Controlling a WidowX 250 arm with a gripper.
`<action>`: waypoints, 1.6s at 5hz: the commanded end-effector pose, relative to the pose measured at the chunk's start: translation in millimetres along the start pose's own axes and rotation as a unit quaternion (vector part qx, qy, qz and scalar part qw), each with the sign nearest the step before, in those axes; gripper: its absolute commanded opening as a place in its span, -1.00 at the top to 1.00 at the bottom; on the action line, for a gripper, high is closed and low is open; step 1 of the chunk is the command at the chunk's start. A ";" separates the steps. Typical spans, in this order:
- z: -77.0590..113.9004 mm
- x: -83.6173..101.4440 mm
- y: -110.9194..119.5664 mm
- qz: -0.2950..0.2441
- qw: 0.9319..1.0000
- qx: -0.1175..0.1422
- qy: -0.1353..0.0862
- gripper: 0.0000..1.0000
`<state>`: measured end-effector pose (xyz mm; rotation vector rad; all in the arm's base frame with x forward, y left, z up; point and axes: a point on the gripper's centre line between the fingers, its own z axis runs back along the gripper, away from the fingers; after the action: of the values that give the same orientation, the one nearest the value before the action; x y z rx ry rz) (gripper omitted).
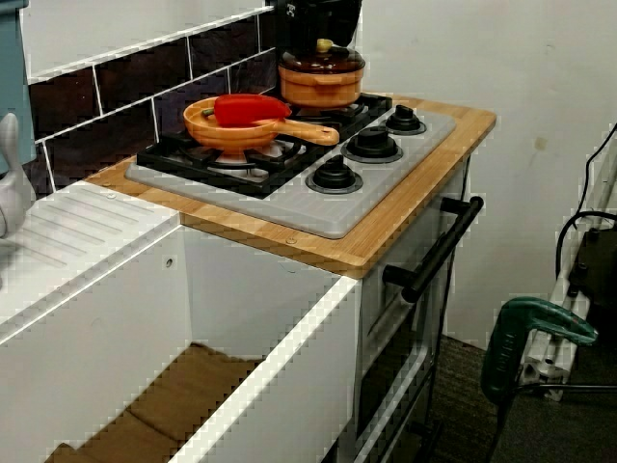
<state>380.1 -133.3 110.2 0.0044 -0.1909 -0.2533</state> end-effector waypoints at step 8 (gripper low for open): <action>77.5 -26.3 20.2 0.066 0.996 -0.028 -0.046 1.00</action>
<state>347.2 -110.4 157.2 -0.0639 -0.2104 -0.1323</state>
